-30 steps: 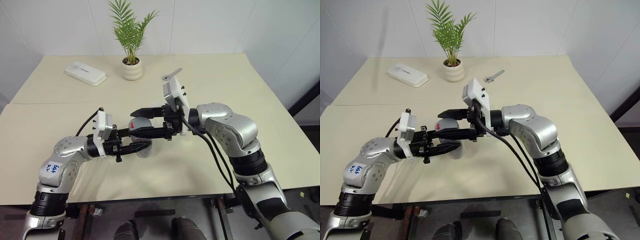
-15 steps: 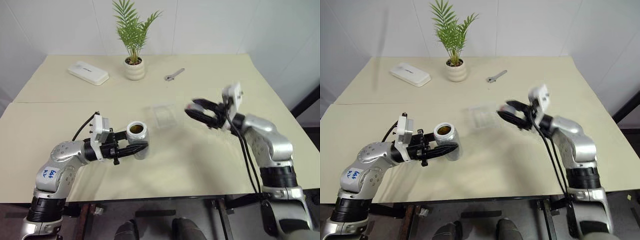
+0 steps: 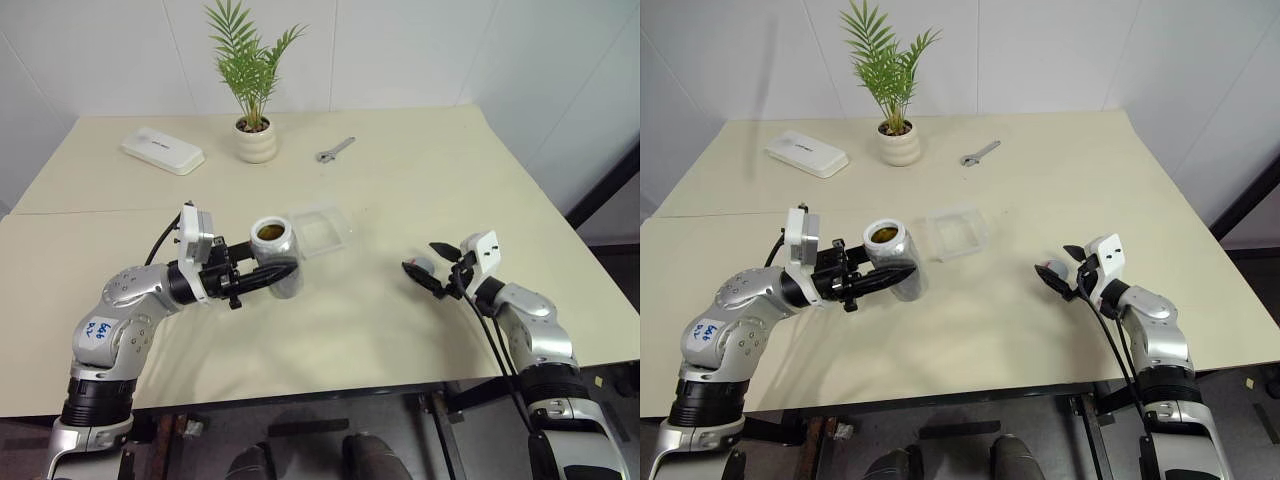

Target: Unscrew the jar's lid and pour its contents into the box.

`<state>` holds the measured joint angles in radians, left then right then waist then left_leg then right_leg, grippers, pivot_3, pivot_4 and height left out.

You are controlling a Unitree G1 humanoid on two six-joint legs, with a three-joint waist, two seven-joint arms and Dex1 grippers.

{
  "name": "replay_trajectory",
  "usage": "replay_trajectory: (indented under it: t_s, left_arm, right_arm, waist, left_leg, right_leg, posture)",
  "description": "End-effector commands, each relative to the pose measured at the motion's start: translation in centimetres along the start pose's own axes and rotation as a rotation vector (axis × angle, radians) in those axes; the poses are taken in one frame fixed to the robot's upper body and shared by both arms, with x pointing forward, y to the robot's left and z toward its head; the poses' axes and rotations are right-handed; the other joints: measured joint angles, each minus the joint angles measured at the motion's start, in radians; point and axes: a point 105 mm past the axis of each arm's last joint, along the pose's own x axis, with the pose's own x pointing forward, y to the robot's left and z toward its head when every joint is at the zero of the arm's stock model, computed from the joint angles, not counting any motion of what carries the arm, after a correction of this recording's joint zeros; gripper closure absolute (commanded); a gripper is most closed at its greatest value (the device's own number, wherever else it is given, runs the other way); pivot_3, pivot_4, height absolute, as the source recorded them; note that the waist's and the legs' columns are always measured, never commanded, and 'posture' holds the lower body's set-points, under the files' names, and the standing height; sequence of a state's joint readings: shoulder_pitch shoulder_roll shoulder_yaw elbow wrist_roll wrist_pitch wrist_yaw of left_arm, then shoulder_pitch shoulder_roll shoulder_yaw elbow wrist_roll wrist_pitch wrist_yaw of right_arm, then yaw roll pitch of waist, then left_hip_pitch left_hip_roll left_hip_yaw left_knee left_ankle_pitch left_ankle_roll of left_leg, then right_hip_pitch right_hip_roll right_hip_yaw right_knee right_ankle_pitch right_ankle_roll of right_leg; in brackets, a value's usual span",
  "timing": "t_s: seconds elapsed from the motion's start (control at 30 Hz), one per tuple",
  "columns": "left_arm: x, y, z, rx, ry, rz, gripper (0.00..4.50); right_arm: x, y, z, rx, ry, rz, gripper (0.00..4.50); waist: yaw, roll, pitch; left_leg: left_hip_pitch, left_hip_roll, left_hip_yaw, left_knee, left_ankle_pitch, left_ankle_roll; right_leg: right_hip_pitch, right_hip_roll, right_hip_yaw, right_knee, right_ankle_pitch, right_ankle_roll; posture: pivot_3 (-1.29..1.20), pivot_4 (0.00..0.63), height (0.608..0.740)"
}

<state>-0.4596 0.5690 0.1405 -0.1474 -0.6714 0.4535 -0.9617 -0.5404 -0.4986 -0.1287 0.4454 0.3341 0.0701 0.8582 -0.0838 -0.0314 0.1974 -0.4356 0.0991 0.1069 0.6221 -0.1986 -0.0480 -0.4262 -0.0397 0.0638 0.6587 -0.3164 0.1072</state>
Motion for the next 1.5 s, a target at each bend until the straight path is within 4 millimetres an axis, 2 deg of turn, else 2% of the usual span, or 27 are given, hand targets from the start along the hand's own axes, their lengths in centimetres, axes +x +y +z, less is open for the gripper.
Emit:
replay_trajectory:
  t_s: [0.03, 0.13, 0.2, 0.27, 0.33, 0.47, 0.57, 0.73, 0.83, 0.87, 0.93, 1.03, 1.13, 1.3, 1.43, 1.47, 1.5]
  left_arm:
    - [-0.2, 1.9, 1.5, 0.025, -0.036, 0.062, 2.58]
    - [-0.2, 5.0, 1.9, 0.028, -0.024, 0.161, 2.58]
    - [-0.2, 7.8, 2.0, 0.039, -0.008, 0.262, 2.58]
    - [0.0, 10.6, 1.6, 0.072, 0.064, 0.362, 2.58]
    - [0.4, 12.3, 1.2, 0.122, 0.138, 0.416, 2.58]
    - [1.9, 14.1, 0.5, 0.223, 0.261, 0.457, 2.58]
    - [3.3, 14.4, 0.7, 0.308, 0.286, 0.441, 2.58]
    - [6.4, 14.3, 1.1, 0.618, 0.344, 0.439, 2.58]
    - [7.7, 14.6, 1.7, 1.105, 0.502, 0.466, 2.58]
    - [8.3, 14.4, 2.3, 1.316, 0.527, 0.463, 2.58]
    - [9.5, 14.0, 3.1, 1.499, 0.504, 0.457, 2.58]
    - [12.2, 13.4, 3.5, 1.895, 0.564, 0.399, 2.58]
    - [13.7, 12.8, 3.4, 2.142, 0.565, 0.343, 2.58]
    - [14.4, 12.6, 0.9, 2.323, 0.645, 0.19, 2.58]
    - [14.2, 12.8, 0.5, 2.369, 0.677, 0.149, 2.58]
    - [14.3, 12.6, 1.0, 2.438, 0.642, 0.163, 2.58]
    - [14.1, 12.9, 0.8, 2.411, 0.68, 0.156, 2.58]
  right_arm:
    - [0.3, 1.1, 5.7, -0.083, -0.106, 0.11, 0.03]
    - [1.1, 4.0, 8.7, -0.12, -0.11, 0.273, 0.03]
    - [1.3, 6.1, 10.2, -0.151, -0.115, 0.385, 0.03]
    - [1.6, 7.6, 10.8, -0.177, -0.102, 0.447, 0.03]
    - [1.9, 8.3, 11.3, -0.187, -0.1, 0.467, 0.03]
    - [1.9, 9.4, 11.6, -0.194, -0.101, 0.486, 0.03]
    - [1.8, 9.5, 11.6, -0.18, -0.105, 0.472, 0.03]
    - [0.8, 8.9, 10.6, -0.135, -0.096, 0.387, 0.03]
    - [0.2, 8.7, 10.0, -0.105, -0.093, 0.342, 0.03]
    - [0.1, 8.7, 9.8, -0.098, -0.092, 0.331, 0.03]
    - [-0.1, 8.7, 9.6, -0.086, -0.089, 0.315, 0.03]
    - [-0.5, 8.6, 9.3, -0.064, -0.094, 0.289, 0.03]
    - [-0.6, 8.7, 9.4, -0.045, -0.107, 0.277, 0.03]
    - [-0.9, 9.0, 9.2, -0.016, -0.122, 0.259, 0.03]
    - [-1.0, 9.0, 9.3, 0.004, -0.136, 0.239, 0.03]
    - [-1.0, 9.0, 9.3, 0.008, -0.138, 0.236, 0.03]
    - [-1.0, 9.0, 9.2, 0.012, -0.138, 0.234, 0.03]
  waist:
    - [0.001, 0.0, 0.0]
    - [0.002, 0.0, 0.0]
    - [0.004, 0.0, 0.0]
    - [0.006, 0.0, 0.0]
    - [0.01, 0.0, 0.0]
    - [0.028, 0.0, 0.0]
    - [0.04, 0.0, 0.0]
    - [0.06, 0.0, 0.0]
    - [0.063, -0.001, 0.0]
    - [0.063, -0.001, 0.0]
    - [0.061, -0.001, 0.001]
    - [0.062, -0.002, 0.001]
    - [0.062, -0.002, 0.001]
    - [0.055, -0.002, 0.001]
    - [0.057, -0.002, 0.001]
    - [0.057, -0.002, 0.001]
    - [0.058, -0.002, 0.001]
  left_leg:
    - [0.0, 0.0, 0.0, 0.0, 0.0, 0.0]
    - [0.0, 0.0, 0.0, 0.001, 0.001, 0.0]
    - [0.0, 0.0, -0.001, 0.001, 0.001, 0.0]
    - [0.0, 0.0, -0.001, 0.001, 0.001, 0.001]
    - [-0.001, 0.0, -0.002, 0.001, 0.001, 0.001]
    - [-0.005, 0.0, 0.0, 0.001, 0.0, 0.001]
    - [-0.006, 0.0, 0.0, -0.001, -0.001, 0.0]
    - [-0.007, 0.0, 0.002, -0.001, 0.0, -0.003]
    - [-0.007, 0.0, 0.002, 0.0, -0.001, -0.002]
    - [-0.007, 0.0, 0.002, 0.001, -0.002, -0.001]
    - [-0.007, -0.001, 0.002, 0.002, -0.003, 0.0]
    - [-0.008, -0.001, 0.002, 0.003, -0.003, 0.0]
    - [-0.008, -0.001, 0.002, 0.004, -0.004, 0.001]
    - [-0.008, -0.001, 0.002, 0.002, -0.005, 0.0]
    - [-0.009, -0.001, 0.002, -0.001, -0.003, -0.002]
    - [-0.009, -0.001, 0.002, -0.001, -0.003, -0.002]
    - [-0.009, -0.001, 0.002, -0.001, -0.003, -0.002]
  right_leg:
    - [0.0, 0.0, 0.0, 0.0, 0.0, 0.0]
    - [0.0, 0.0, 0.0, 0.001, 0.0, 0.0]
    - [0.0, 0.0, 0.0, 0.002, 0.0, -0.001]
    - [0.0, 0.001, -0.001, 0.001, 0.001, -0.001]
    - [0.0, 0.0, -0.001, 0.0, 0.001, -0.001]
    - [-0.003, 0.0, -0.001, -0.002, 0.001, -0.001]
    - [-0.005, 0.0, -0.001, -0.004, 0.0, 0.0]
    - [-0.005, 0.001, -0.001, -0.007, -0.001, 0.0]
    - [-0.005, 0.0, -0.001, -0.007, 0.0, 0.0]
    - [-0.005, 0.0, 0.0, -0.007, 0.0, 0.0]
    - [-0.005, 0.0, 0.0, -0.007, 0.0, 0.001]
    - [-0.005, 0.0, 0.001, -0.007, 0.0, 0.001]
    - [-0.005, 0.0, 0.001, -0.007, 0.0, 0.001]
    - [-0.007, 0.0, 0.001, -0.006, 0.0, 0.001]
    - [-0.011, 0.001, 0.001, -0.003, -0.001, 0.0]
    - [-0.011, 0.001, 0.001, -0.003, -0.001, 0.0]
    - [-0.011, 0.001, 0.001, -0.003, -0.001, 0.0]
  posture:
    - [0.0, 0.15, 0.74]
    - [0.0, 0.15, 0.74]
    - [0.0, 0.15, 0.74]
    - [0.0, 0.15, 0.74]
    - [0.0, 0.15, 0.74]
    - [0.0, 0.15, 0.74]
    - [0.0, 0.15, 0.74]
    - [0.0, 0.15, 0.74]
    - [0.0, 0.15, 0.74]
    - [0.0, 0.15, 0.74]
    - [0.0, 0.15, 0.74]
    - [0.0, 0.15, 0.74]
    - [0.0, 0.15, 0.74]
    - [0.0, 0.15, 0.74]
    - [0.0, 0.15, 0.74]
    - [0.0, 0.15, 0.74]
    - [0.0, 0.15, 0.74]
